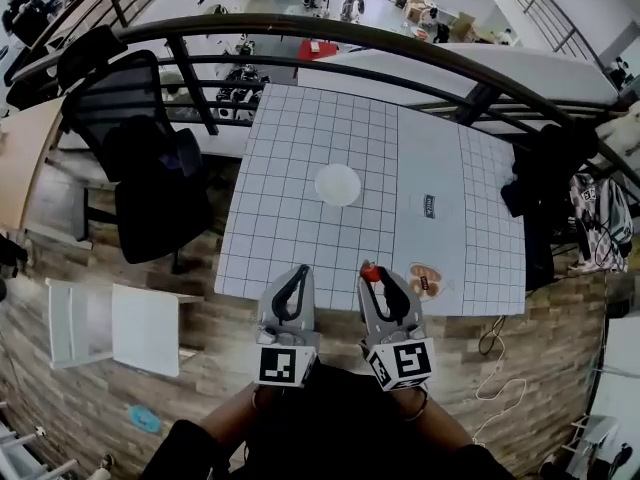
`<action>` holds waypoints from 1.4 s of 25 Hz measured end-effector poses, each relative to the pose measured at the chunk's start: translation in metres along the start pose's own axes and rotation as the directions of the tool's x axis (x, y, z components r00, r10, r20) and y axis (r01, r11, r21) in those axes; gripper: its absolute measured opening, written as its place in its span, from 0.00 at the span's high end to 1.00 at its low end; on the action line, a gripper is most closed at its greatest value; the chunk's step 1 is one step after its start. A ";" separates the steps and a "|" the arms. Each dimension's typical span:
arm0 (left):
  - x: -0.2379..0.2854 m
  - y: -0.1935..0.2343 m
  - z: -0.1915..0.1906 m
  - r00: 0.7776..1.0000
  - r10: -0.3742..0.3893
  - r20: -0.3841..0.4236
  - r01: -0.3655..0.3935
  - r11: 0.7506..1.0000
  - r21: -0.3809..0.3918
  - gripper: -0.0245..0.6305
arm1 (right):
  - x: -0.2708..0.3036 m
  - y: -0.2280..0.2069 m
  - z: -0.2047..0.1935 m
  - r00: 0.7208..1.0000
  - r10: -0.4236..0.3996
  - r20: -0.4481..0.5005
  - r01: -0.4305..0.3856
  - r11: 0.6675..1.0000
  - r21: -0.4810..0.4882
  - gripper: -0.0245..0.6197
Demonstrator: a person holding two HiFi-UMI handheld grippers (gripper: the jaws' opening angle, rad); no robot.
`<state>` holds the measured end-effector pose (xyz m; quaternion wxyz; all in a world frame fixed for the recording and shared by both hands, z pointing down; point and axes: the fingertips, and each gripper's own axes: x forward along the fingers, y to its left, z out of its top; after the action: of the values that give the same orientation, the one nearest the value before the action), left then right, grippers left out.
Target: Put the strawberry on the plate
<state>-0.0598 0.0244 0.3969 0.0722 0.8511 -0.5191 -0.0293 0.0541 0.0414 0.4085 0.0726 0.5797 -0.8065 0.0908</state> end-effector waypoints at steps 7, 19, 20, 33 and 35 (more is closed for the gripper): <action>0.039 0.028 0.000 0.997 -0.071 -0.026 0.070 0.997 -0.031 0.95 | 0.050 -0.013 0.016 0.997 -0.071 -0.007 0.071 0.997 -0.003 0.76; 0.072 0.043 -0.019 0.992 -0.115 -0.060 0.114 0.993 -0.026 0.95 | 0.080 -0.034 -0.001 0.991 -0.123 -0.046 0.124 0.992 0.013 0.76; 0.075 0.044 -0.020 0.991 -0.117 -0.061 0.116 0.993 -0.027 0.95 | 0.084 -0.036 -0.002 0.991 -0.124 -0.048 0.124 0.992 0.011 0.76; 0.150 0.069 -0.029 0.994 -0.037 -0.106 0.035 0.999 -0.024 0.95 | 0.176 -0.081 -0.020 0.993 -0.056 -0.102 0.056 0.998 -0.003 0.75; 0.160 0.068 -0.028 0.994 -0.035 -0.106 0.031 0.999 -0.037 0.95 | 0.188 -0.088 -0.026 0.992 -0.045 -0.114 0.045 0.999 -0.003 0.75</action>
<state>-0.0428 -0.1460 0.4390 0.1143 0.8586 -0.4997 0.0058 0.0783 -0.1538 0.4814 0.1207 0.5917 -0.7877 0.1219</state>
